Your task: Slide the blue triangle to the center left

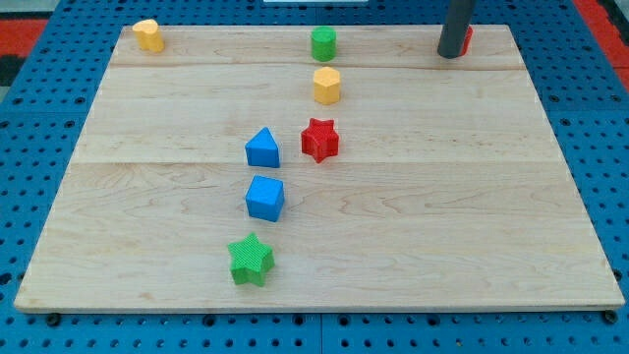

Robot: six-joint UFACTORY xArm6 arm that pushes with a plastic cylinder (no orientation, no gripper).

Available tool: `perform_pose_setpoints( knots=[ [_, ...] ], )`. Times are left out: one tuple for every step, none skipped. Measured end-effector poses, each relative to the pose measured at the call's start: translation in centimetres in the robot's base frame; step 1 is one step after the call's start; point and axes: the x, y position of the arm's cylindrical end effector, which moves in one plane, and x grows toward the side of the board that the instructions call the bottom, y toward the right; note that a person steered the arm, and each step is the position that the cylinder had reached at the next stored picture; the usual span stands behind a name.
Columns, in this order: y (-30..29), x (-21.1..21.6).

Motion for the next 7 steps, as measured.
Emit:
perform_pose_setpoints(
  knots=[
    [0.0, 0.2],
    [-0.8, 3.9],
    [-4.8, 7.5],
    [-8.3, 9.1],
    [-12.5, 13.7],
    [-9.3, 17.3],
    [-8.8, 21.0]
  ],
)
